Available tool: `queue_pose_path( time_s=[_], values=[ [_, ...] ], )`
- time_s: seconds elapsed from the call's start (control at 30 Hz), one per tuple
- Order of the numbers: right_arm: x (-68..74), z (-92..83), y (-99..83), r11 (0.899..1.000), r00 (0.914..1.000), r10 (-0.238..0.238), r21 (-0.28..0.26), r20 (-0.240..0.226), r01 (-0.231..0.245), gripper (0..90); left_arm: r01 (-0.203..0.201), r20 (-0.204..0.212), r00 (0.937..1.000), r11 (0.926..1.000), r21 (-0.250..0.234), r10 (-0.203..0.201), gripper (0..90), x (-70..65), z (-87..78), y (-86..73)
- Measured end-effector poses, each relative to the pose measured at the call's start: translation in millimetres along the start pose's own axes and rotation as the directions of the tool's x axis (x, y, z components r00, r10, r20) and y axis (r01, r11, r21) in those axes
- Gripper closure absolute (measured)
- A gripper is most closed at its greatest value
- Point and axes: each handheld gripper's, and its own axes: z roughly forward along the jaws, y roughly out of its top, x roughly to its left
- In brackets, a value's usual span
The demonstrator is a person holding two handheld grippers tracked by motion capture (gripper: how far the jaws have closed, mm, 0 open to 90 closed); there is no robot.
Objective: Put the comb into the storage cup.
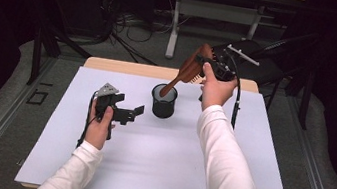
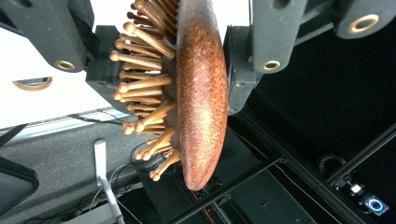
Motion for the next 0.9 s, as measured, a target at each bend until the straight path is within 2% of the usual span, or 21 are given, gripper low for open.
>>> queue_pose_path(
  time_s=[0.23, 0.9],
  values=[
    [1.9, 7.2, -4.8, 1.000, 0.9999, -0.010, 0.002, 0.007, 0.010, 49.9, 0.005, -0.002, 1.0000, 1.0000, -0.002, -0.005, 0.6, 2.3, -1.1, 0.1],
    [-6.9, 26.5, -24.0, 0.999, 0.9993, -0.017, 0.035, 0.033, 0.016, 49.9, 0.018, -0.017, 0.9997, 0.9998, -0.011, -0.018, 0.6, 7.4, -3.8, 0.4]
  ],
)
